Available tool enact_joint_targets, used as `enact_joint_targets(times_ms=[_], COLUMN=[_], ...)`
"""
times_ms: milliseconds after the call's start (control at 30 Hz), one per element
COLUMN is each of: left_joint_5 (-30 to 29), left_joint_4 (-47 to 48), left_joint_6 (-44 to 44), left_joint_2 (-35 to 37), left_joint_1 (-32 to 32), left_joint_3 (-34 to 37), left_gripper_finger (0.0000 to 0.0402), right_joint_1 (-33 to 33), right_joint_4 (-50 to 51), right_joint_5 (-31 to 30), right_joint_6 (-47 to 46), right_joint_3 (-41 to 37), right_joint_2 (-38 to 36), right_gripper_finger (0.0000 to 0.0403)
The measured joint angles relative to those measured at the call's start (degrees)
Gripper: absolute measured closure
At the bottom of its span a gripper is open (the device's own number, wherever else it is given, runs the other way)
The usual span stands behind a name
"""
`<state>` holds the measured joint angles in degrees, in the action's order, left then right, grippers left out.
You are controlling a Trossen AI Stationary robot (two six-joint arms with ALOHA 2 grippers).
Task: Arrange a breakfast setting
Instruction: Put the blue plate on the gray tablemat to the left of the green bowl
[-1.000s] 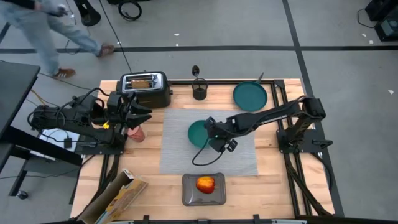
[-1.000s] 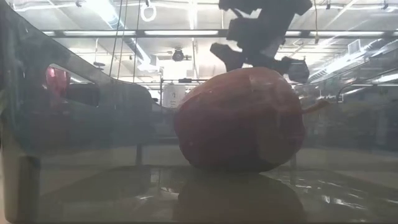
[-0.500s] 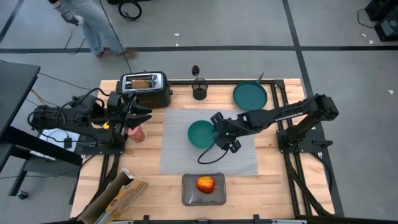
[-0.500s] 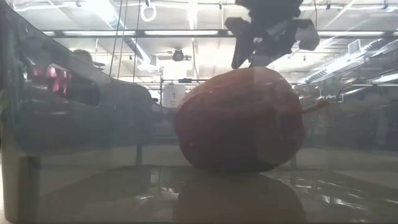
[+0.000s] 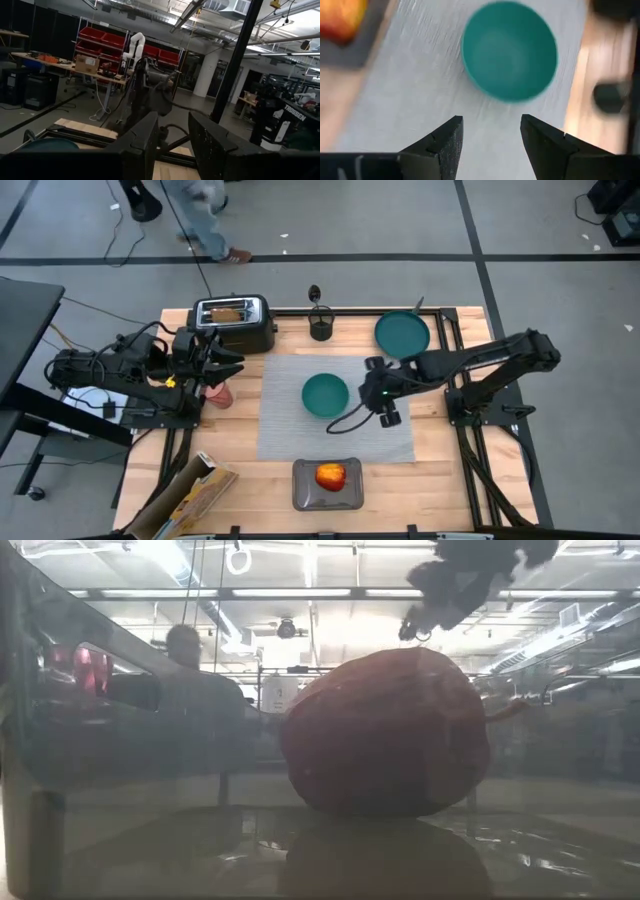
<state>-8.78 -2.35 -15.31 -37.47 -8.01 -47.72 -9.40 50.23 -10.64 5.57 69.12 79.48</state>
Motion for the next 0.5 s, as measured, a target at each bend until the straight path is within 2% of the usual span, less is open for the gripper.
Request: enact_joint_targets(times_ms=[133,300,400,500], left_joint_5=[0.0,0.02,0.0,0.01], left_joint_4=[0.0,0.0,0.0,0.0], left_joint_6=[0.04,0.02,0.0,0.0], left_joint_2=[0.0,0.0,0.0,0.0], left_joint_1=[0.0,0.0,0.02,0.01], left_joint_3=[0.0,0.0,0.0,0.0], left_gripper_finger=[0.0285,0.0285,0.0285,0.0285], right_joint_1=[-0.86,1.03,3.97,7.56], right_joint_4=[4.57,16.21,22.51,24.75], right_joint_5=[-1.17,-3.24,-2.95,-2.12], right_joint_6=[-21.7,-47.31,-56.43,-58.03], right_joint_3=[0.02,0.02,0.02,0.0], right_joint_2=[-4.48,-7.74,-8.17,-8.32], right_gripper_finger=[0.0198,0.019,0.0175,0.0155])
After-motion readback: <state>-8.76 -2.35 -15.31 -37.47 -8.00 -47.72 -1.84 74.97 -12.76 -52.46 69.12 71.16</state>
